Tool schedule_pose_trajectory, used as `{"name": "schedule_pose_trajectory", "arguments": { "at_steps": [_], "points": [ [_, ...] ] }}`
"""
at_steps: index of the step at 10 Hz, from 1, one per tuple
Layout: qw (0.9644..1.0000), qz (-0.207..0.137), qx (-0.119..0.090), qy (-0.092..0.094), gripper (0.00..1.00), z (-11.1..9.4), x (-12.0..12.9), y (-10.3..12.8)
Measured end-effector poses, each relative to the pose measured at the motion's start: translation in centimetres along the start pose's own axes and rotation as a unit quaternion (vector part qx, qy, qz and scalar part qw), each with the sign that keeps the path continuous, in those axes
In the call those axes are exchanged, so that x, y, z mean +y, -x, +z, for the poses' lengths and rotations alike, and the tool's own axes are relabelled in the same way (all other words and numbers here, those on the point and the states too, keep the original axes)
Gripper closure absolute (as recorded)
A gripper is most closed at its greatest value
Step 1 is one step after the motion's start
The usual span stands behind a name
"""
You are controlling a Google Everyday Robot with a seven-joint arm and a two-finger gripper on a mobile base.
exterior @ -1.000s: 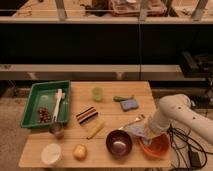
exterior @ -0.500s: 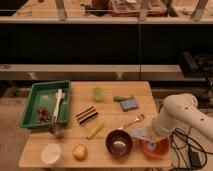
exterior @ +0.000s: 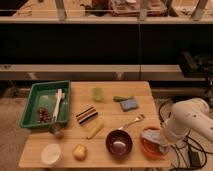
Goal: Wipe red bowl with towel
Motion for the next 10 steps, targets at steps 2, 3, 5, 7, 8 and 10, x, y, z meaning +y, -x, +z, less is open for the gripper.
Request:
{"name": "schedule_pose_trajectory", "arguments": {
  "at_steps": [2,3,5,7,8,10],
  "points": [
    [0.9993,0.025,0.007,-0.027,1.0,0.2,-0.9,-2.4],
    [0.9991,0.026,0.005,-0.034,1.0,0.5,-1.6,-2.6],
    [0.999,0.02,0.001,-0.04,1.0,1.7,-2.9,-2.1],
    [0.9992,-0.003,-0.003,-0.039,1.0,3.1,-4.1,0.8],
    [0.9992,-0.017,-0.003,-0.037,1.0,3.6,-4.3,2.1],
    [0.9985,-0.041,-0.009,-0.035,1.0,4.4,-4.3,4.8]
  ]
}}
